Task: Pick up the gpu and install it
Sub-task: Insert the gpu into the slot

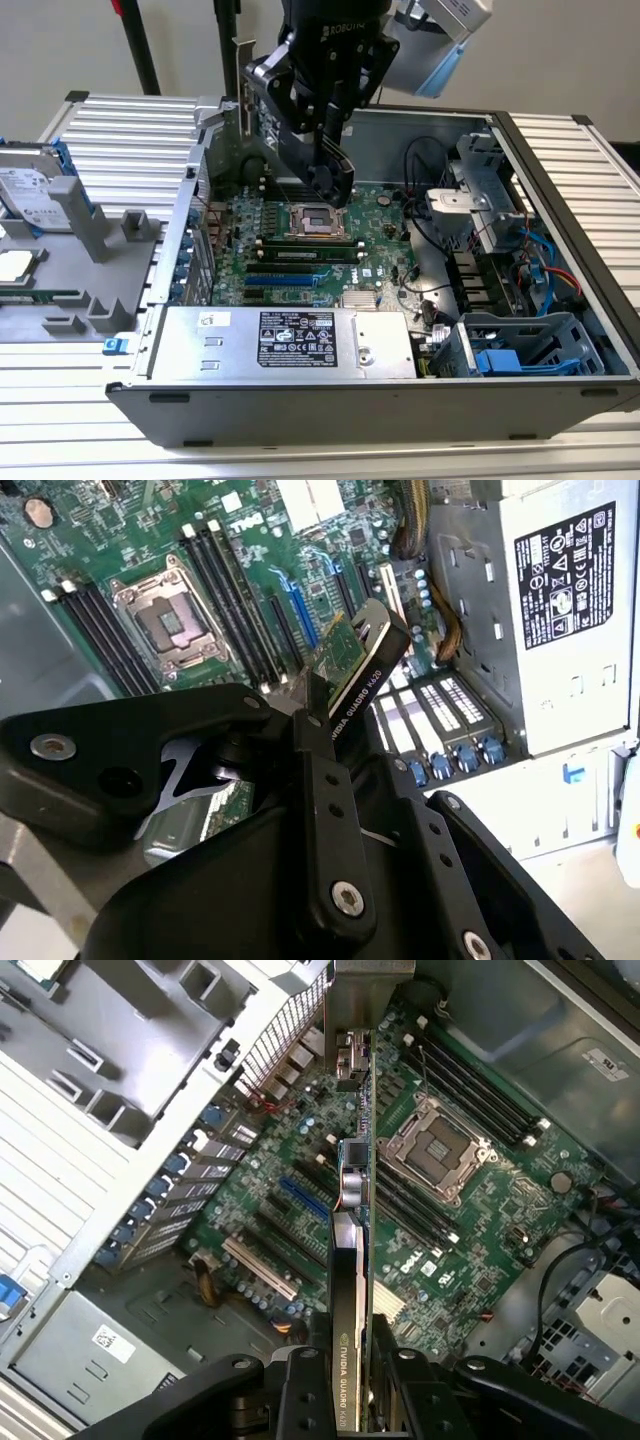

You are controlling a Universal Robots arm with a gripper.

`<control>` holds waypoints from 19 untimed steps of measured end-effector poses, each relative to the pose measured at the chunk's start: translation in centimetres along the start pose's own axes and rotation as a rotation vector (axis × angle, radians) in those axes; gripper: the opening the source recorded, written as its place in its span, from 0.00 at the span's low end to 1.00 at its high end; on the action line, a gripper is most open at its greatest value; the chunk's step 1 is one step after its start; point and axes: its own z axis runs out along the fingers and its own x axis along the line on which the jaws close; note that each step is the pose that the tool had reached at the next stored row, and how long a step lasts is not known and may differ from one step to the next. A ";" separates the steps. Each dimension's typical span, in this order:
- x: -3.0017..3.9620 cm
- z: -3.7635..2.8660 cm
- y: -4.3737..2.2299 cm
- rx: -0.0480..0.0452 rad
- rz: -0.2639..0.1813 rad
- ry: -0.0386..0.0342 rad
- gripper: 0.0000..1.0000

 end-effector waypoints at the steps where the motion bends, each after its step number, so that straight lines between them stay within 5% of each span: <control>1: 0.00 0.00 0.00 0.0001 -0.006 0.0000 0.00; 19: 0.00 0.00 0.00 0.0012 -0.137 -0.0009 0.00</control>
